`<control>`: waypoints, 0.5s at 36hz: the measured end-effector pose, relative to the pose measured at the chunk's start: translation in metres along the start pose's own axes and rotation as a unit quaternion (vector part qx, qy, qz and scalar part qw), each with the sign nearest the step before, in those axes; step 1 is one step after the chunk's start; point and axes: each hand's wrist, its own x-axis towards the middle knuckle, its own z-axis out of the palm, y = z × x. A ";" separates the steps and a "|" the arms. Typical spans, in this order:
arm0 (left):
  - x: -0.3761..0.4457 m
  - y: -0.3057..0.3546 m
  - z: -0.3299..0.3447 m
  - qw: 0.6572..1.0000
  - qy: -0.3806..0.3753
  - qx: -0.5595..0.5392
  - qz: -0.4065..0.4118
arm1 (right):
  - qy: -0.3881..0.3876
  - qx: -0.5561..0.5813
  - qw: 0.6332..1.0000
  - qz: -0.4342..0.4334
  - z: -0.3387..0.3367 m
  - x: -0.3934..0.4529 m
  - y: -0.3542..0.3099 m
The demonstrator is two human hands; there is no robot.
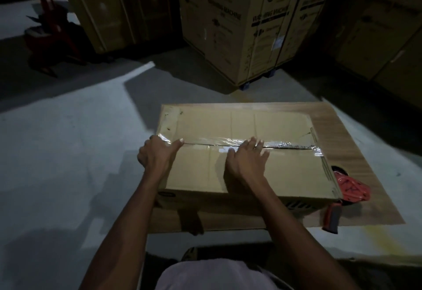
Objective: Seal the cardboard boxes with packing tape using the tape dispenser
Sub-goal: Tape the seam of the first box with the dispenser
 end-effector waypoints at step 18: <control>0.033 -0.042 0.000 0.994 0.013 -0.085 0.070 | 0.048 -0.031 0.992 -0.112 0.055 -0.021 -0.086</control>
